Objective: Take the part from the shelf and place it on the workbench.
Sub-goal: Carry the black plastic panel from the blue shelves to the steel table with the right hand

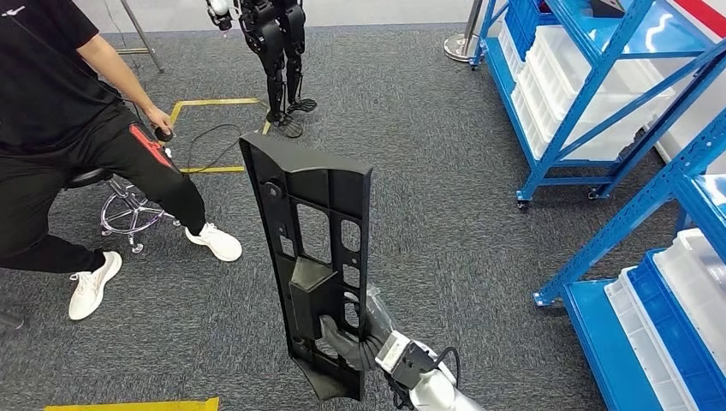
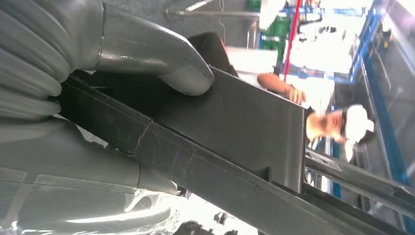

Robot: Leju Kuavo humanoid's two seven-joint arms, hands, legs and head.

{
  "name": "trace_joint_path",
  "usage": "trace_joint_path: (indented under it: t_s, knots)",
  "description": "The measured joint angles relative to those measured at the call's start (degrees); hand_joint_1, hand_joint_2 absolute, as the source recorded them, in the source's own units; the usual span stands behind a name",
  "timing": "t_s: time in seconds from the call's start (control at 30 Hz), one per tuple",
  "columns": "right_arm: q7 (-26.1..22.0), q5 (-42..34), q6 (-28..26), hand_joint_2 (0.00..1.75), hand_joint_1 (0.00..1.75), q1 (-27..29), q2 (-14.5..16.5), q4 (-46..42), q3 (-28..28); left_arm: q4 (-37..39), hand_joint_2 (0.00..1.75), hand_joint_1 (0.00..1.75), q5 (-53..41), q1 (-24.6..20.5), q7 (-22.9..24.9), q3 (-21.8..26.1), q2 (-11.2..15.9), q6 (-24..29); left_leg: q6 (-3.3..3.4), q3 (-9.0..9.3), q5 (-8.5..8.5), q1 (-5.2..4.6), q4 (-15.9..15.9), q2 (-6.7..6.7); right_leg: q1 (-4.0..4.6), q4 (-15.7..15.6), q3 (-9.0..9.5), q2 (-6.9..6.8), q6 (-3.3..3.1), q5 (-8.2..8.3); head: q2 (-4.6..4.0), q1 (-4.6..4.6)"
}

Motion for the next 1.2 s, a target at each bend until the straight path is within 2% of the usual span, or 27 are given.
trace_joint_path:
  t_s: [0.07,0.1,0.2,0.23,0.27,0.3,0.37,0.4,0.43,0.47,0.53,0.57,0.6,0.67,0.7,0.77,0.83,0.87,0.9,0.93,0.97,1.0,1.07,1.1,1.13,1.2]
  knots:
    - [0.06,-0.05,0.42,1.75,1.75,-1.08,0.07,0.22,0.40,0.02,1.75,0.00,-0.01,-0.14,-0.23,0.00,-0.10,-0.09,0.52,3.10,2.08,-0.40,-5.91,1.67,0.26,-0.15,0.22,-0.65,0.29,-0.13,0.00,0.02]
    - [0.10,-0.09,0.58,1.75,1.75,-1.64,0.12,0.35,0.54,0.03,1.75,0.00,-0.05,-0.23,-0.28,-0.01,-0.18,-0.14,0.75,3.60,2.22,-0.68,-7.03,2.16,0.33,-0.23,0.30,-0.94,0.50,-0.17,0.00,0.06]
    - [0.23,-0.26,1.05,1.75,1.75,-2.98,0.43,0.79,0.73,0.05,1.75,0.00,-0.24,-0.37,-0.47,-0.03,-0.55,-0.18,1.58,3.87,2.58,-1.03,-7.79,1.00,0.25,-0.32,0.56,-1.79,1.35,-0.47,0.00,0.08]
    - [0.27,-0.31,1.24,1.75,1.75,-3.33,0.55,0.91,0.79,0.07,1.75,0.00,-0.33,-0.39,-0.60,-0.04,-0.74,-0.19,1.97,4.21,2.86,-0.90,-8.25,0.49,0.24,0.43,0.38,-1.26,1.49,-1.00,0.00,0.08]
    - [0.31,-0.36,1.49,1.75,1.75,-3.68,0.63,1.00,0.84,0.08,1.75,0.00,-0.42,-0.47,-0.71,-0.05,-0.91,-0.20,2.31,4.55,3.13,-0.72,-8.70,-0.01,0.24,2.30,-0.37,-0.27,1.46,-1.99,0.00,0.14]
    - [0.39,-0.36,1.73,1.75,1.75,-3.97,0.67,1.11,0.88,0.09,1.75,0.00,-0.50,-0.58,-0.78,-0.07,-1.08,-0.24,2.53,4.77,3.33,-0.54,-8.97,-0.53,0.15,5.46,-1.89,0.98,1.26,-3.43,0.00,0.20]
    - [0.66,-0.22,2.38,1.75,1.75,-4.38,0.68,1.43,0.91,0.09,1.75,0.00,-0.56,-0.79,-0.80,-0.07,-1.25,-0.32,2.68,4.73,3.39,-0.54,-9.03,-1.81,-0.01,13.26,-5.82,2.55,0.98,-6.37,0.00,0.30]
    - [0.82,-0.08,2.68,1.75,1.75,-4.48,0.67,1.62,0.92,0.09,1.75,0.00,-0.56,-0.83,-0.77,-0.07,-1.34,-0.38,2.68,4.72,3.39,-0.54,-9.01,-2.51,-0.08,15.65,-7.18,2.74,1.17,-6.96,0.00,0.31]
    - [0.94,0.05,2.92,1.75,1.75,-4.55,0.69,1.78,0.92,0.09,1.75,0.00,-0.56,-0.83,-0.73,-0.07,-1.46,-0.43,2.65,4.75,3.38,-0.53,-8.98,-3.19,-0.17,15.86,-7.49,2.82,1.61,-6.59,0.00,0.31]
    - [1.02,0.15,3.07,1.75,1.75,-4.64,0.74,1.90,0.93,0.09,1.75,0.00,-0.55,-0.83,-0.69,-0.07,-1.56,-0.48,2.59,4.81,3.36,-0.48,-8.91,-3.87,-0.31,13.70,-6.62,2.92,2.21,-5.29,0.00,0.30]
    - [1.25,0.28,3.49,1.75,1.75,-4.99,0.91,2.03,0.93,0.08,1.75,0.00,-0.56,-0.85,-0.56,-0.07,-1.73,-0.59,2.16,4.81,3.15,-0.43,-8.50,-5.15,-0.77,5.67,-3.04,3.98,3.29,-1.75,0.00,0.30]
    - [1.46,0.37,3.86,1.75,1.75,-5.24,1.08,2.08,0.94,0.08,1.75,0.00,-0.60,-0.86,-0.45,-0.07,-1.75,-0.60,1.81,4.70,2.98,-0.46,-8.21,-5.67,-0.92,2.47,-1.54,4.51,3.35,-0.47,0.00,0.31]
    - [1.78,0.46,4.33,1.75,1.75,-5.51,1.34,2.16,0.95,0.08,1.75,0.00,-0.75,-0.86,-0.27,-0.08,-1.75,-0.54,1.43,4.51,2.88,-0.49,-7.99,-6.04,-0.95,0.60,-0.68,4.92,3.14,0.25,0.00,0.30]
    - [2.54,0.74,5.23,1.75,1.75,-6.03,2.14,2.31,0.96,0.09,1.75,0.00,-1.05,-0.77,0.11,-0.09,-1.71,-0.34,0.77,4.13,2.94,-0.38,-7.93,-6.53,-0.70,0.07,-0.42,4.69,2.23,0.61,0.00,0.28]
    - [2.86,0.88,5.58,1.75,1.75,-6.28,2.62,2.37,0.96,0.09,1.75,0.00,-1.16,-0.72,0.25,-0.10,-1.69,-0.24,0.50,4.00,2.92,-0.24,-7.88,-6.37,-0.71,0.03,-0.44,4.42,1.84,0.76,0.00,0.27]
    - [3.19,1.11,5.94,1.75,1.75,-6.69,3.51,2.40,0.97,0.09,1.75,0.00,-1.16,-0.75,0.33,-0.10,-1.68,-0.13,0.02,3.00,1.49,-0.13,-5.73,-4.34,-0.78,-0.13,-0.38,3.71,1.05,0.89,0.00,0.19]
    - [3.26,1.17,6.02,1.75,1.75,-6.88,3.99,2.46,0.97,0.09,1.75,0.00,-1.16,-0.91,0.34,-0.11,-1.70,-0.10,-0.38,-0.14,-2.01,-0.11,0.85,-1.84,-0.60,-0.18,-0.32,2.72,0.45,0.77,0.00,0.10]
    - [3.27,1.17,6.02,1.75,1.75,-6.91,4.07,2.55,0.97,0.09,1.75,0.00,-1.16,-0.95,0.34,-0.11,-1.71,-0.10,-0.50,-2.13,-3.68,-0.06,4.78,-1.37,-0.43,-0.18,-0.33,2.15,0.28,0.70,0.00,0.10]
    - [3.29,1.16,6.02,1.75,1.75,-6.91,4.11,2.67,0.98,0.09,1.75,0.00,-1.16,-0.94,0.35,-0.11,-1.72,-0.10,-0.53,-3.70,-4.57,-0.04,7.72,-1.17,-0.29,-0.18,-0.32,1.57,0.20,0.63,0.00,0.10]
    - [3.31,1.16,6.03,1.75,1.75,-6.91,4.15,2.76,0.98,0.09,1.75,0.00,-1.16,-0.90,0.37,-0.11,-1.72,-0.09,-0.47,-4.30,-4.40,-0.04,8.69,-1.07,-0.17,-0.17,-0.31,1.01,0.12,0.57,0.00,0.10]
    - [3.31,1.16,6.03,1.75,1.75,-6.91,4.20,2.84,0.99,0.09,1.75,0.00,-1.16,-0.85,0.39,-0.11,-1.71,-0.09,-0.32,-3.74,-3.20,-0.05,7.40,-0.94,-0.07,-0.17,-0.26,0.49,0.06,0.52,0.00,0.10]
    - [3.31,1.16,6.04,1.75,1.75,-6.94,4.27,2.88,1.00,0.09,1.75,0.00,-1.16,-0.83,0.40,-0.11,-1.69,-0.07,-0.06,-2.01,-1.28,-0.11,3.99,-0.52,0.01,-0.17,-0.17,0.01,0.01,0.46,0.00,0.10]
    - [3.31,1.16,6.04,1.75,1.75,-7.05,4.45,2.89,0.99,0.08,1.75,0.00,-1.16,-0.93,0.40,-0.12,-1.63,-0.04,0.61,2.11,1.65,-0.53,-3.95,1.57,0.32,-0.18,0.00,-0.78,0.09,0.27,0.00,0.13]
    - [3.31,1.16,6.04,1.75,1.75,-7.12,4.55,2.89,0.98,0.08,1.75,0.00,-1.16,-1.00,0.40,-0.12,-1.62,-0.04,0.90,3.34,2.28,-0.81,-6.40,2.33,0.46,-0.19,0.05,-1.11,0.24,0.16,0.00,0.13]
    - [3.31,1.16,6.04,1.75,1.75,-7.17,4.63,2.90,0.98,0.08,1.75,0.00,-1.16,-1.06,0.40,-0.12,-1.60,-0.04,1.11,3.76,2.30,-1.09,-7.38,2.68,0.54,-0.21,0.08,-1.46,0.42,0.06,0.00,0.15]
    - [3.31,1.16,6.04,1.75,1.75,-7.25,4.79,2.89,0.98,0.09,1.75,0.00,-1.16,-1.08,0.40,-0.11,-1.58,-0.04,1.56,3.84,2.51,-1.23,-7.73,1.60,0.57,-0.32,0.23,-2.18,0.94,-0.11,0.00,0.14]
